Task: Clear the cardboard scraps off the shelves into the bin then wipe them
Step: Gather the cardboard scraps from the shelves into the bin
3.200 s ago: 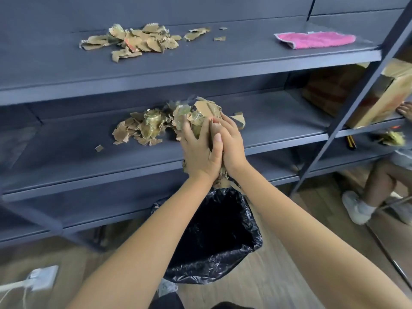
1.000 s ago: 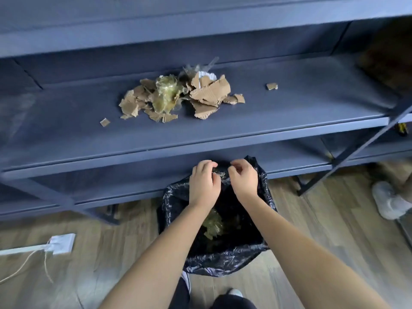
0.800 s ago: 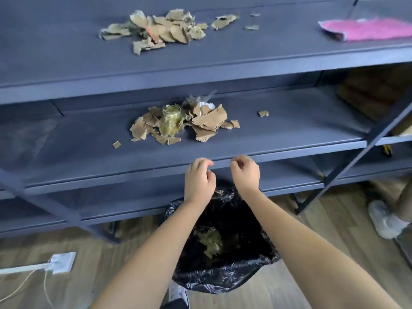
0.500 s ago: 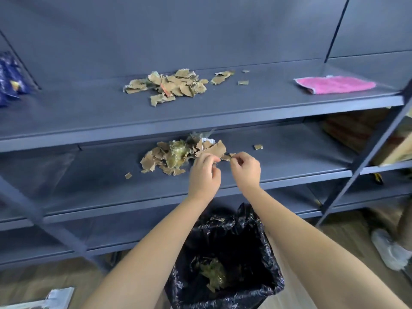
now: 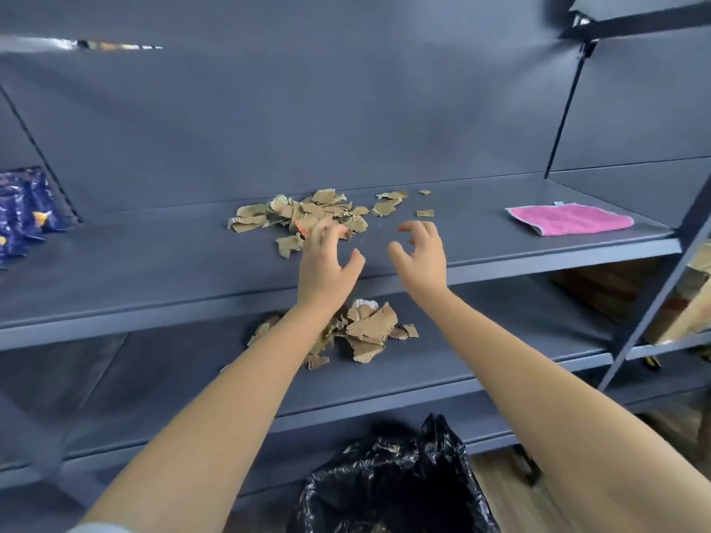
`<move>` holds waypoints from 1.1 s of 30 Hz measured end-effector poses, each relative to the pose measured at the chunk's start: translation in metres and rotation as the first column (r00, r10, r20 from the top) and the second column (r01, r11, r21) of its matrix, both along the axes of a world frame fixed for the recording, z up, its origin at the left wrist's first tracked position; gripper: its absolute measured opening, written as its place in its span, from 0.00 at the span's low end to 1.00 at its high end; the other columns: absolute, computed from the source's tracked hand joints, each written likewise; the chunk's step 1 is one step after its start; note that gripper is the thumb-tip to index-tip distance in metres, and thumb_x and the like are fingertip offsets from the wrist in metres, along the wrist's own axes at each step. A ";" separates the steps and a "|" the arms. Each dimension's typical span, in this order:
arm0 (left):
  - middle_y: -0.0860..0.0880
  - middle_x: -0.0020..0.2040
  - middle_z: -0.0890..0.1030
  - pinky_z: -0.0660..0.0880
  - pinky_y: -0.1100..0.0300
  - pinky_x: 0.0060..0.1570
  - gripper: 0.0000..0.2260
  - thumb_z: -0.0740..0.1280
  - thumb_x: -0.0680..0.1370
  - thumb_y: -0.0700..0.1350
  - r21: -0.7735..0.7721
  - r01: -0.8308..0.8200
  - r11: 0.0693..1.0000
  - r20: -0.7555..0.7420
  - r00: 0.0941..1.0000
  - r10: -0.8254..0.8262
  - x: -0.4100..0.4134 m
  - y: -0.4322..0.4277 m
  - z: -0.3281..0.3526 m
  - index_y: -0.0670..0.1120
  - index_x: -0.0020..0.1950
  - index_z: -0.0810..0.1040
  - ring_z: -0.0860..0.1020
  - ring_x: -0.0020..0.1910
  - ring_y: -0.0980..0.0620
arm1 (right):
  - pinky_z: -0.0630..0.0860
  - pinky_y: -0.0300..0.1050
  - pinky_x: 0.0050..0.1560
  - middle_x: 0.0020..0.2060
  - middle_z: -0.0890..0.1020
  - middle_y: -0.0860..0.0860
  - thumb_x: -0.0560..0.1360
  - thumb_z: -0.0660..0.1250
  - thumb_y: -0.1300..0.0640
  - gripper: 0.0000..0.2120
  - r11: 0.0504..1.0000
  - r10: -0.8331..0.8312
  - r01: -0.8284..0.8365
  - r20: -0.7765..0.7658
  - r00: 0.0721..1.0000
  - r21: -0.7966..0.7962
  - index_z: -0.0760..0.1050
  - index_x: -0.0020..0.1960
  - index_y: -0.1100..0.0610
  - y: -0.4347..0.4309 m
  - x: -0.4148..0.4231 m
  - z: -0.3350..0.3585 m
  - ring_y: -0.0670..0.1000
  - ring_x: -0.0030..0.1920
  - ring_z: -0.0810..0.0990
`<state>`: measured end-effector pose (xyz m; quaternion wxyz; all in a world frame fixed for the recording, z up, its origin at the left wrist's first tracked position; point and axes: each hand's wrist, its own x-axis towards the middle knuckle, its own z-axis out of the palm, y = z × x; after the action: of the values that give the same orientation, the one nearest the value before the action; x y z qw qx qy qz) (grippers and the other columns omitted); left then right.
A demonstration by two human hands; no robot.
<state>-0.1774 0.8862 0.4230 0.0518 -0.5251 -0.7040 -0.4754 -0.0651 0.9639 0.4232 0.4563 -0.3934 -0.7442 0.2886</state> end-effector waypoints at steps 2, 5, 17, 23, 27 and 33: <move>0.43 0.73 0.62 0.64 0.47 0.68 0.16 0.64 0.75 0.44 -0.016 0.012 1.000 0.021 1.000 -0.011 -0.026 0.006 0.005 0.44 0.62 0.71 0.60 0.73 0.46 | 0.67 0.45 0.56 0.64 0.70 0.54 0.74 0.61 0.55 0.21 1.000 0.018 -0.017 0.027 0.999 -0.018 0.69 0.65 0.59 0.013 -0.018 0.005 0.53 0.64 0.69; 0.43 0.75 0.58 0.64 0.44 0.68 0.20 0.64 0.73 0.49 -0.011 0.002 1.000 0.012 1.000 -0.002 -0.068 0.013 0.010 0.46 0.64 0.70 0.55 0.75 0.46 | 0.67 0.51 0.63 0.69 0.66 0.53 0.76 0.60 0.55 0.22 0.997 0.032 -0.028 0.056 0.998 -0.067 0.65 0.69 0.57 0.031 -0.045 0.007 0.55 0.67 0.66; 0.50 0.75 0.32 0.44 0.37 0.72 0.46 0.69 0.67 0.64 -0.473 -0.028 0.881 -0.079 0.997 -0.010 -0.167 0.056 -0.004 0.58 0.75 0.44 0.34 0.75 0.43 | 0.58 0.54 0.72 0.75 0.58 0.51 0.72 0.56 0.44 0.30 0.980 0.029 0.004 0.163 0.986 -0.198 0.60 0.73 0.51 0.094 -0.154 0.001 0.55 0.74 0.58; 0.48 0.74 0.28 0.44 0.34 0.70 0.52 0.70 0.63 0.67 -0.555 0.001 0.832 -0.111 0.991 -0.075 -0.179 0.092 -0.011 0.60 0.74 0.37 0.33 0.74 0.38 | 0.54 0.56 0.72 0.76 0.54 0.50 0.77 0.55 0.45 0.25 0.975 -0.061 0.120 0.295 0.953 -0.187 0.59 0.73 0.48 0.146 -0.166 0.010 0.57 0.75 0.56; 0.49 0.74 0.28 0.43 0.35 0.71 0.52 0.68 0.63 0.68 -0.545 0.015 0.838 -0.118 0.989 -0.094 -0.184 0.106 -0.015 0.60 0.73 0.36 0.32 0.73 0.40 | 0.49 0.58 0.74 0.77 0.53 0.49 0.79 0.53 0.45 0.23 0.970 -0.063 0.146 0.375 0.925 -0.196 0.59 0.73 0.45 0.183 -0.172 0.013 0.56 0.76 0.52; 0.48 0.74 0.28 0.41 0.38 0.71 0.50 0.67 0.64 0.68 -0.584 0.010 0.812 -0.149 0.982 -0.120 -0.186 0.111 -0.017 0.61 0.73 0.36 0.32 0.74 0.40 | 0.40 0.63 0.73 0.77 0.54 0.46 0.77 0.48 0.36 0.26 0.960 0.171 -0.025 0.509 0.844 -0.280 0.58 0.73 0.41 0.197 -0.210 0.008 0.56 0.77 0.49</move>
<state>-0.3631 0.9974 0.4063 -0.0641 -0.5801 -0.7894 -0.1904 -0.2754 1.1612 0.4317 0.1626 -0.4754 -0.8151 0.2883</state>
